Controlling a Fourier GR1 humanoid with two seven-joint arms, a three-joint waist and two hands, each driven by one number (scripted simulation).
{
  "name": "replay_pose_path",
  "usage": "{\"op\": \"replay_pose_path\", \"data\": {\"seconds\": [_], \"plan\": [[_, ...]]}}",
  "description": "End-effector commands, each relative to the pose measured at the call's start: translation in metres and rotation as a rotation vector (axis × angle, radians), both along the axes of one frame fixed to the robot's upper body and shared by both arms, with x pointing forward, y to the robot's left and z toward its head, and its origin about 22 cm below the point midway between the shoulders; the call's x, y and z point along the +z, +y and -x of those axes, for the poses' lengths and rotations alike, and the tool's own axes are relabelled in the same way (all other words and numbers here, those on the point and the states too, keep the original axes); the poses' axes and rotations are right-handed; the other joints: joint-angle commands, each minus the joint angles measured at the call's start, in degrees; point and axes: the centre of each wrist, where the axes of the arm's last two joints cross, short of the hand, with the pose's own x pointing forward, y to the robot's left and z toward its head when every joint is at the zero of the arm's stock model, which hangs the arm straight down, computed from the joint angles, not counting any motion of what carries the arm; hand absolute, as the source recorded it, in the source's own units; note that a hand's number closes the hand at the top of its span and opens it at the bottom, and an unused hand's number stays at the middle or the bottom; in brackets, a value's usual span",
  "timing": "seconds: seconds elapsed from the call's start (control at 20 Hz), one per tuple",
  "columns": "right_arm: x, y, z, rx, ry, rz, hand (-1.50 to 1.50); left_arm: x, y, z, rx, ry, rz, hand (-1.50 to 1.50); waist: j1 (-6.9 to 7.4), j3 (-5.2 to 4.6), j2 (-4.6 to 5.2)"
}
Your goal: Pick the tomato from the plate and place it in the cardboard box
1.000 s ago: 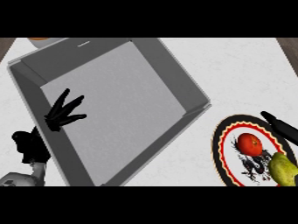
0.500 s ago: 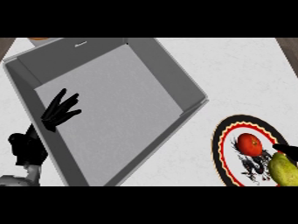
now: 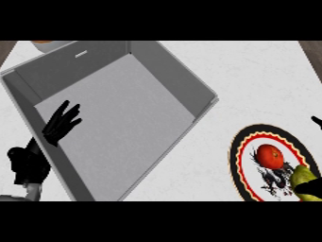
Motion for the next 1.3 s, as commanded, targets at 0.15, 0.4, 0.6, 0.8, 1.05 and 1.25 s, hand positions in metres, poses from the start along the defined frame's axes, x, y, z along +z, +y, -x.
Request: {"op": "replay_pose_path", "data": {"seconds": [0.15,0.4,0.6,0.8,1.05,1.25], "plan": [[0.014,0.041,-0.015,-0.018,0.146,0.051,-1.5,-0.005,0.021,-0.003,0.089,0.007,-0.142,0.0,0.26,0.26,0.32],[0.005,0.05,-0.022,-0.063,0.152,0.055,-1.5,-0.018,0.016,0.004,0.079,0.034,-0.142,0.0,0.08,0.3,0.34],[-0.021,0.041,-0.013,-0.055,0.218,0.087,-1.5,0.003,0.028,-0.003,0.092,0.037,-0.142,0.0,0.1,0.36,0.35],[-0.017,0.05,-0.008,-0.069,0.219,0.076,-1.5,-0.015,0.024,-0.001,0.102,0.039,-0.141,0.0,-0.3,0.31,0.31],[-0.037,0.068,-0.012,-0.073,0.207,0.064,-1.5,0.001,0.016,-0.002,0.092,0.043,-0.134,0.0,0.03,0.35,0.29],[-0.024,0.054,-0.009,-0.059,0.204,0.084,-1.5,-0.018,0.007,0.005,0.093,0.036,-0.14,0.0,-0.33,0.31,0.25]]}}
